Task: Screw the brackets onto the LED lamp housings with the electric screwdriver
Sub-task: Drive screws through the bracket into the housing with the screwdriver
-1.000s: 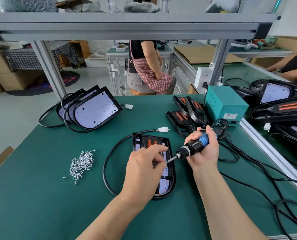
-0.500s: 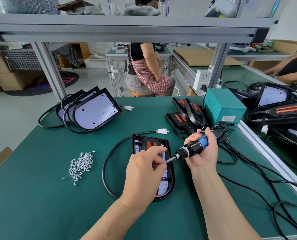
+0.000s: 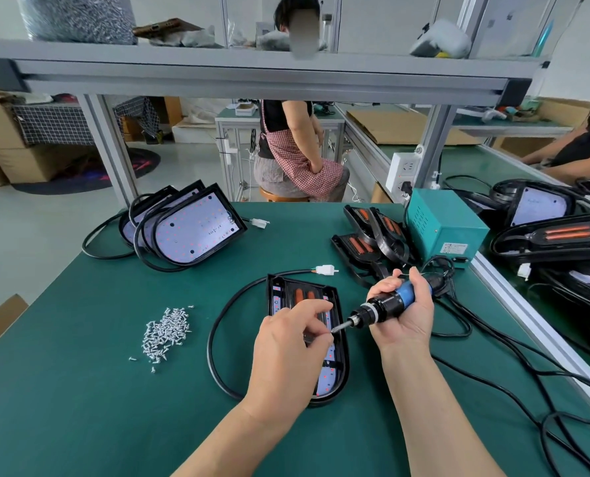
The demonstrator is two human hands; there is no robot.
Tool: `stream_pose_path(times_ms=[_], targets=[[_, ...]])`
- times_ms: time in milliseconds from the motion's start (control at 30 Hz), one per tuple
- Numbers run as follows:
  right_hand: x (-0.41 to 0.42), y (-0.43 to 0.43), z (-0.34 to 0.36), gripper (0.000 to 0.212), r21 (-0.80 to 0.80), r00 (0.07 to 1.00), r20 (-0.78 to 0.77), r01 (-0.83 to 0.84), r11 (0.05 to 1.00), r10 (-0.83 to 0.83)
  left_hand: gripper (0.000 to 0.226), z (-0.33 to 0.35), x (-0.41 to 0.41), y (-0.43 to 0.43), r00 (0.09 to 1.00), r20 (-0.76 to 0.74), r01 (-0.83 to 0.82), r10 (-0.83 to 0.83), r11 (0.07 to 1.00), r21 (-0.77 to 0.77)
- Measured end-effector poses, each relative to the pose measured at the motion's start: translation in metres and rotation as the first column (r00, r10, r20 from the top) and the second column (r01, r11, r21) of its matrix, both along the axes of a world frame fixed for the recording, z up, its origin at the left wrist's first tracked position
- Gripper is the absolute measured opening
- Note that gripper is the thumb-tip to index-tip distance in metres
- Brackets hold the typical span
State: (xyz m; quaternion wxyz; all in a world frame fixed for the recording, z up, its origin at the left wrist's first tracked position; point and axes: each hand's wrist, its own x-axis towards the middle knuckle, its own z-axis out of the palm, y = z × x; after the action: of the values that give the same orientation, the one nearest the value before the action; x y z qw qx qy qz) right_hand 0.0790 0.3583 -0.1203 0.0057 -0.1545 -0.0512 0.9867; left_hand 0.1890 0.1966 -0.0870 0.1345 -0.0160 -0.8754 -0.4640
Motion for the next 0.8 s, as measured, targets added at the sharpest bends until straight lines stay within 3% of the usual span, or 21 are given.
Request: stream_pose_path(times_ms=[433, 800], targets=[[0.002, -0.001, 0.005, 0.018, 0.034, 1.000, 0.004, 0.009, 0.999, -0.009, 0.039, -0.004, -0.002, 0.000, 1.000, -0.018, -0.007, 0.007, 1.000, 0.018], [0.006, -0.009, 0.017, 0.020, 0.296, 0.993, 0.051, 0.092, 0.951, -0.111, 0.041, -0.019, 0.001, -0.003, 0.953, -0.299, -0.057, -0.039, 0.950, -0.306]])
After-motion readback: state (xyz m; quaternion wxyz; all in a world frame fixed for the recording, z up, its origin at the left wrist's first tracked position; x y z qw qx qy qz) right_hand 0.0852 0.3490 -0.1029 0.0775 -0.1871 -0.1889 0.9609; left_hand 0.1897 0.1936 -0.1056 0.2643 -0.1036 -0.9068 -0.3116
